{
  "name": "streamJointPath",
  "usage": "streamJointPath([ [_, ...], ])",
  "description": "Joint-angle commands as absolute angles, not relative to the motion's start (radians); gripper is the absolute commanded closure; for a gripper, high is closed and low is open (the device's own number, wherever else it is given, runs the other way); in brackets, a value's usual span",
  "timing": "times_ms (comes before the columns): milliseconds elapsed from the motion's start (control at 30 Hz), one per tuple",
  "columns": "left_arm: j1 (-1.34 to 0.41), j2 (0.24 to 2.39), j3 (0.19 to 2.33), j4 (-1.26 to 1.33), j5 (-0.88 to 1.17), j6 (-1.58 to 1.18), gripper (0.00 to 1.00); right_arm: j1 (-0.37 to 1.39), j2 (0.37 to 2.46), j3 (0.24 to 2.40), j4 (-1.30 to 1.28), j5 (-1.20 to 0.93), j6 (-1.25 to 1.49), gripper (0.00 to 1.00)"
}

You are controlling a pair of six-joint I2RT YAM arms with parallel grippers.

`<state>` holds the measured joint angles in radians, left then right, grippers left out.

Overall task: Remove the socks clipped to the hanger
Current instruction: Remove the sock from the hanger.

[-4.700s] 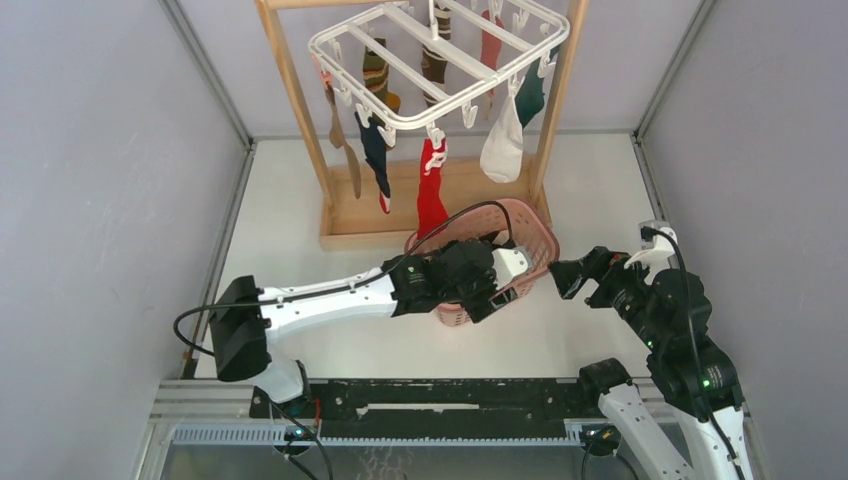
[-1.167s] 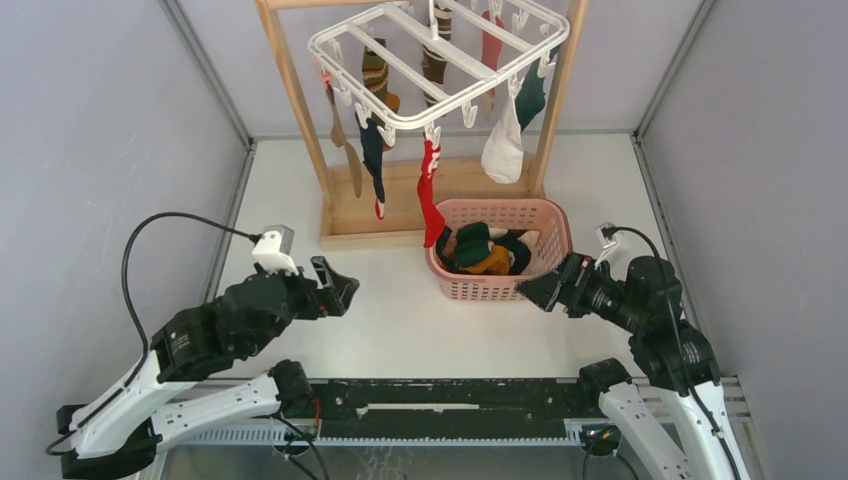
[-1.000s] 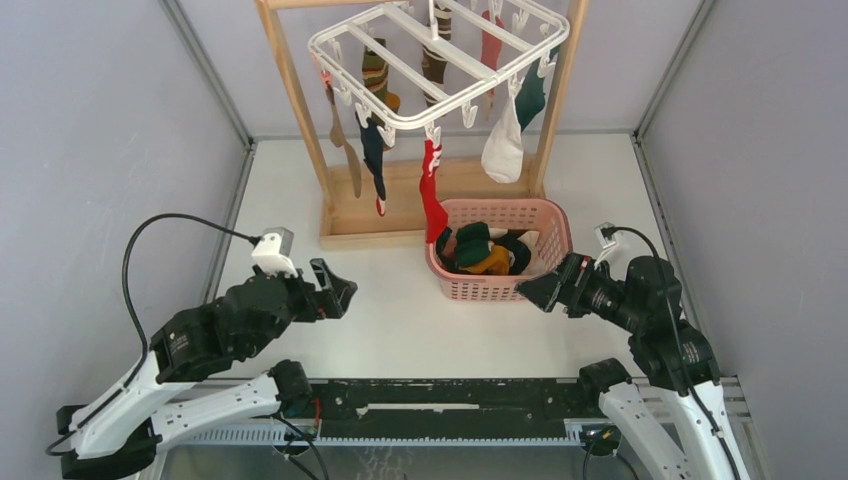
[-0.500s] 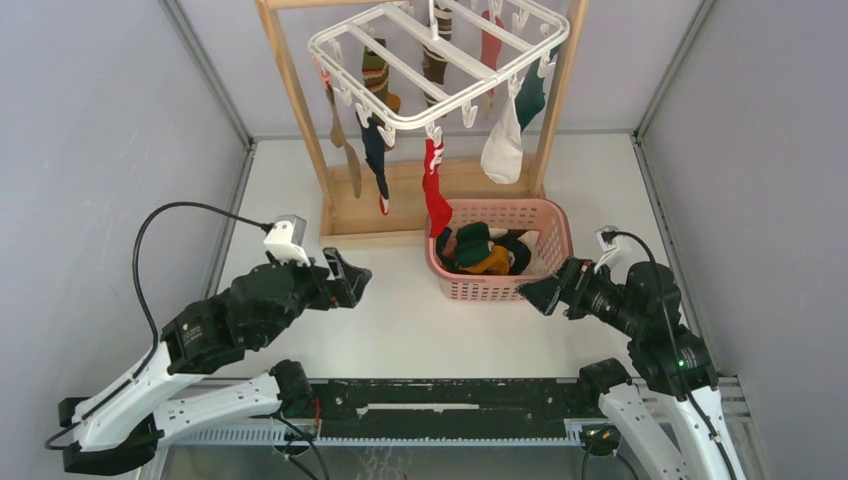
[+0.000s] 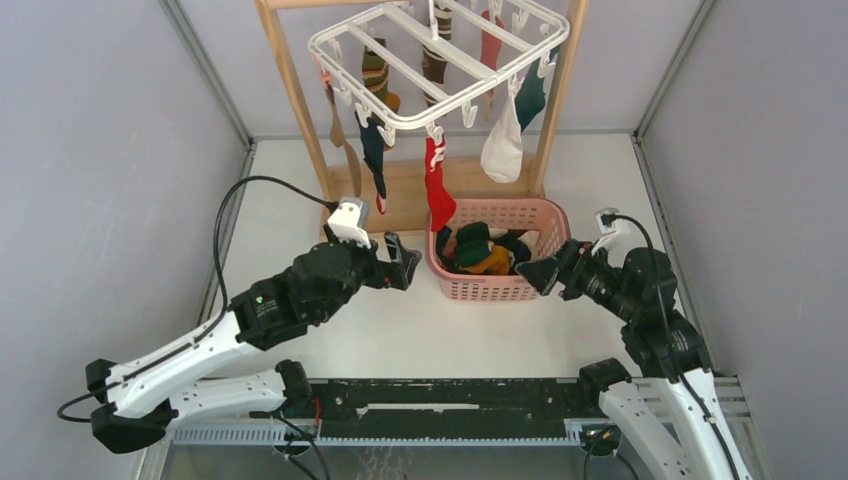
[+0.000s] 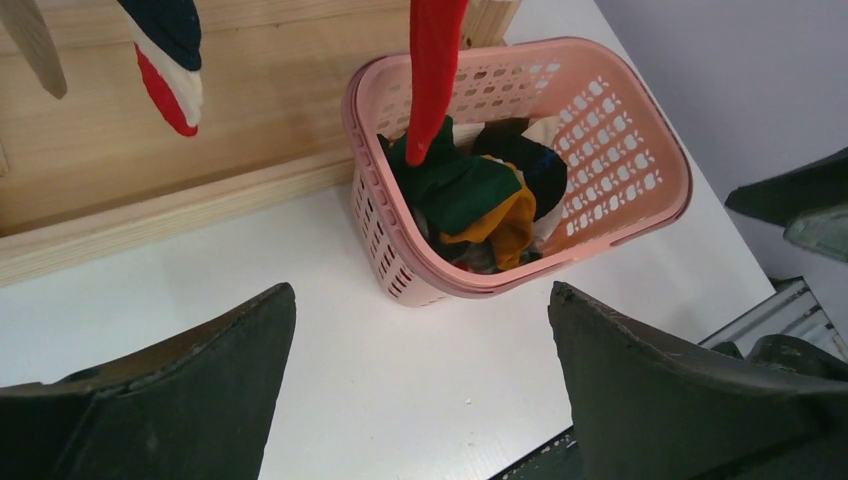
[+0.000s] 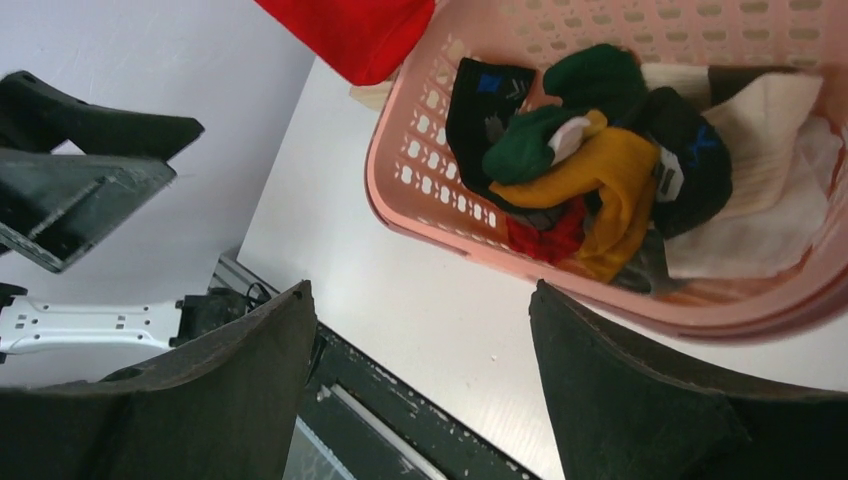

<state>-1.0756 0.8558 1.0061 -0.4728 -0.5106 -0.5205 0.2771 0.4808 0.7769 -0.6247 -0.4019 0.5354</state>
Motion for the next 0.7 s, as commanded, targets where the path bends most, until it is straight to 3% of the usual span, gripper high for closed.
streamJointPath([
  [0,-1.080,0.831,0.960,-0.376,-0.515,-0.480,0.00,0.283,0.542,0.799,-0.448,-0.410,0.519,0.17],
  [300,-1.080,0.728,0.934,-0.507,-0.593,-0.495,0.00,0.393,0.782,0.855,-0.175,-0.324,0.476,0.18],
  [667,-1.080,0.631,0.880,-0.562,-0.611,-0.522,0.00,0.569,1.054,0.914,0.122,-0.241,0.345,0.06],
])
